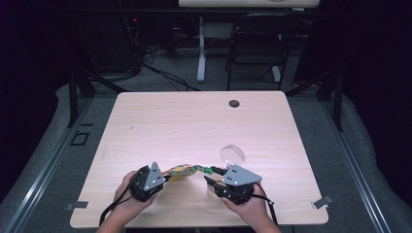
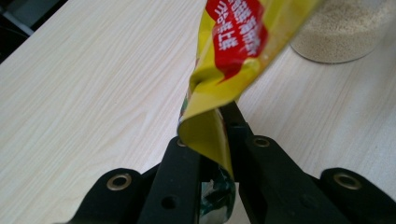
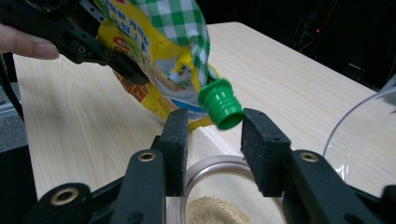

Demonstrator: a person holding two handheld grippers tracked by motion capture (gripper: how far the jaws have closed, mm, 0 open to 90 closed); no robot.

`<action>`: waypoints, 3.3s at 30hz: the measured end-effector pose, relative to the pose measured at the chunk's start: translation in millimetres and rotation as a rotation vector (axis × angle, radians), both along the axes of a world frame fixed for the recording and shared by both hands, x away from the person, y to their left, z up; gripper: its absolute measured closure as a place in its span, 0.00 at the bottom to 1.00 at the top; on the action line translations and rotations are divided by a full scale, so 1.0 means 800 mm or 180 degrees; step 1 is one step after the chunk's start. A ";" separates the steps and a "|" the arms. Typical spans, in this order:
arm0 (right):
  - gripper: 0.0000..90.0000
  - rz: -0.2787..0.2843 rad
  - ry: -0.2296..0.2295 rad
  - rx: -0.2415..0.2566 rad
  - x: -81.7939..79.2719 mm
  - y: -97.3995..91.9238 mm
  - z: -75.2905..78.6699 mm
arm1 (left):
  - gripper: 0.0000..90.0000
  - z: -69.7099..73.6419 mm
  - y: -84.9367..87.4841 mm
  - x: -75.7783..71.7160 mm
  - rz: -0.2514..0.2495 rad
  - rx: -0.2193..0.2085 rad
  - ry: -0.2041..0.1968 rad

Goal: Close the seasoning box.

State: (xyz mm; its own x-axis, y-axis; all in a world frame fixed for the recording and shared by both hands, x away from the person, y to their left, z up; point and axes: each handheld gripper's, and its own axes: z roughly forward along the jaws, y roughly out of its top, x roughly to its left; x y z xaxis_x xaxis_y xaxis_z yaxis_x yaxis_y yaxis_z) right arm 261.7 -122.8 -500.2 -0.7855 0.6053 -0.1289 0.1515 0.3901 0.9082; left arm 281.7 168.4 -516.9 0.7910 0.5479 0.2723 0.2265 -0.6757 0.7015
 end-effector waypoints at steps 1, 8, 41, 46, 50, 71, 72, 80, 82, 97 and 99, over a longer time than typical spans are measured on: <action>0.68 0.0002 -0.0015 0.0016 0.000 0.000 0.000 | 0.98 0.000 0.001 0.001 0.0008 -0.0037 0.0029; 0.68 -0.0014 -0.0013 0.0010 0.000 -0.002 0.001 | 0.98 -0.004 0.018 0.010 0.0144 -0.0307 0.0171; 0.69 -0.0052 0.0036 0.0049 0.005 -0.002 -0.004 | 0.88 -0.030 0.073 0.032 0.0429 -0.1315 0.0685; 0.69 -0.0027 0.0034 0.0039 0.006 0.001 -0.004 | 0.84 -0.032 0.081 0.030 0.0434 -0.1378 0.0690; 0.69 -0.0005 0.0064 0.0047 0.007 0.003 -0.004 | 0.78 -0.031 0.086 0.028 0.0465 -0.1402 0.0675; 0.66 0.0065 0.0150 0.0084 0.012 0.009 -0.005 | 0.49 -0.028 0.105 0.020 0.0593 -0.1446 0.0569; 0.66 0.0069 0.0161 0.0094 0.012 0.009 -0.004 | 0.49 -0.027 0.105 0.020 0.0592 -0.1447 0.0566; 0.65 0.0027 0.0176 0.0104 0.013 0.006 -0.001 | 0.47 -0.017 0.114 0.016 0.0603 -0.1510 0.0537; 0.64 0.0014 0.0202 0.0120 0.013 0.005 0.002 | 0.47 -0.016 0.118 0.016 0.0622 -0.1528 0.0556; 0.65 -0.0221 0.0295 0.0189 0.016 -0.019 0.028 | 0.47 -0.006 0.124 0.014 0.0670 -0.1554 0.0557; 0.65 -0.0243 0.0318 0.0193 0.017 -0.021 0.029 | 0.47 -0.005 0.124 0.014 0.0671 -0.1547 0.0557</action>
